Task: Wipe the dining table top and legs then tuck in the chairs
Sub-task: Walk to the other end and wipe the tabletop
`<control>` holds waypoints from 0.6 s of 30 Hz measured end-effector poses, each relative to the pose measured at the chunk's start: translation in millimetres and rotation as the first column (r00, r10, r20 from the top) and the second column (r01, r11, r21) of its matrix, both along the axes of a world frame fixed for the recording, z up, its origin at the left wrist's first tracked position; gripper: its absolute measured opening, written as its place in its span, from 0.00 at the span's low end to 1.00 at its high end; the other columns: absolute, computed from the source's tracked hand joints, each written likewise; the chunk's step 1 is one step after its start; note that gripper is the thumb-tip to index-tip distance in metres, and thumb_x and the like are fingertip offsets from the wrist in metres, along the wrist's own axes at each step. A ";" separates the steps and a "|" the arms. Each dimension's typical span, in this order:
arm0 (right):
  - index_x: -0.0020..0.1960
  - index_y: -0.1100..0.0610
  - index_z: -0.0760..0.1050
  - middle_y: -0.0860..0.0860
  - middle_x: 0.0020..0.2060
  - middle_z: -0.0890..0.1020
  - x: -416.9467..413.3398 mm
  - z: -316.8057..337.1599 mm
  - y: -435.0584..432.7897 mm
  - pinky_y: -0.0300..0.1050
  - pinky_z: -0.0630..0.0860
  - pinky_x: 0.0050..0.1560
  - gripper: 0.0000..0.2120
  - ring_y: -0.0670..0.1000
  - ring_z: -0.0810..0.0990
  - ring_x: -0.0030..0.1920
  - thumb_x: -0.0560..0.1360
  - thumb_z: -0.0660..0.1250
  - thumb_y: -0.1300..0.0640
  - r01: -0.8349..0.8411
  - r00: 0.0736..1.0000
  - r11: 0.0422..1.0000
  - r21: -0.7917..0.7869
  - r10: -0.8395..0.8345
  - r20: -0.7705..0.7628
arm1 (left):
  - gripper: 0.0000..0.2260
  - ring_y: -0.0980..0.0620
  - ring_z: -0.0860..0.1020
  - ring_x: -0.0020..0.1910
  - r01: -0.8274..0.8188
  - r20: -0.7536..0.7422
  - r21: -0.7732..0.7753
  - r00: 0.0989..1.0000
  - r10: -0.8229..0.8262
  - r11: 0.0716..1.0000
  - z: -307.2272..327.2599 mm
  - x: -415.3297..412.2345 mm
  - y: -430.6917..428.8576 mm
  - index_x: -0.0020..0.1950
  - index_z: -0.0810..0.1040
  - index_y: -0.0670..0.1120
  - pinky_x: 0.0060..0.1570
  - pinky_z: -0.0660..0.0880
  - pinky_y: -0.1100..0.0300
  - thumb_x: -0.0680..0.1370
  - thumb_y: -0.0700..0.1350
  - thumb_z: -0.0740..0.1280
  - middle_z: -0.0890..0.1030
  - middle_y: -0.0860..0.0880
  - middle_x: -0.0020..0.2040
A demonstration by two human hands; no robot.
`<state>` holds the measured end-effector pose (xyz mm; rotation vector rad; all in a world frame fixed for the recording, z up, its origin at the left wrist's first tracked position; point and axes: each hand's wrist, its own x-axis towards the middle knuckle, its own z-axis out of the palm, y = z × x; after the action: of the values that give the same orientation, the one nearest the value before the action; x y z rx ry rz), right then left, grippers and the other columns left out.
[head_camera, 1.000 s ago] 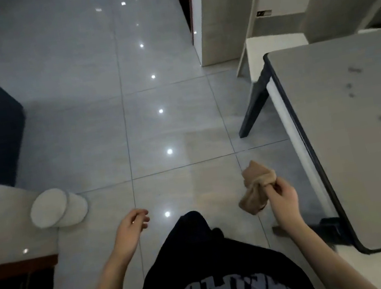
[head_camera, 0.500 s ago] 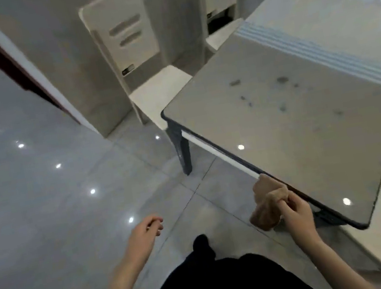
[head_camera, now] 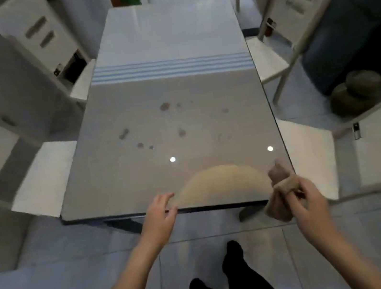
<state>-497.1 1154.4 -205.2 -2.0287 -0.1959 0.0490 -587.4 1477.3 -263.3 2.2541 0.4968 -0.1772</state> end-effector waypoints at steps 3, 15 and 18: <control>0.58 0.56 0.75 0.54 0.51 0.80 48.0 -33.4 3.8 0.50 0.74 0.54 0.12 0.55 0.77 0.51 0.76 0.61 0.56 -0.191 0.974 0.928 -0.319 0.221 0.059 | 0.30 0.44 0.68 0.68 0.052 -0.002 0.161 0.999 -0.052 0.986 -29.4 55.4 7.8 0.70 0.70 0.44 0.70 0.60 0.54 0.74 0.58 0.53 0.71 0.44 0.69; 0.78 0.45 0.53 0.46 0.76 0.60 201.1 -170.9 48.0 0.45 0.51 0.76 0.32 0.47 0.54 0.77 0.77 0.55 0.35 -0.639 0.451 0.214 -0.739 0.882 -0.135 | 0.24 0.47 0.65 0.72 0.211 -0.062 0.416 0.977 -0.204 0.885 -122.8 147.4 42.3 0.73 0.67 0.52 0.70 0.61 0.50 0.78 0.55 0.55 0.69 0.52 0.72; 0.77 0.45 0.55 0.47 0.76 0.60 283.4 -174.3 65.5 0.45 0.51 0.76 0.31 0.49 0.56 0.77 0.78 0.55 0.38 -0.555 0.642 0.424 -0.716 0.766 -0.044 | 0.24 0.48 0.63 0.73 0.177 -0.028 0.386 0.983 -0.180 0.906 -127.8 147.6 43.6 0.73 0.66 0.53 0.70 0.61 0.50 0.78 0.54 0.56 0.68 0.53 0.73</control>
<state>-213.8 1220.0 -379.5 -2.5395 -1.3933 0.3844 -439.8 1520.8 -391.1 2.6901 0.3411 -0.1744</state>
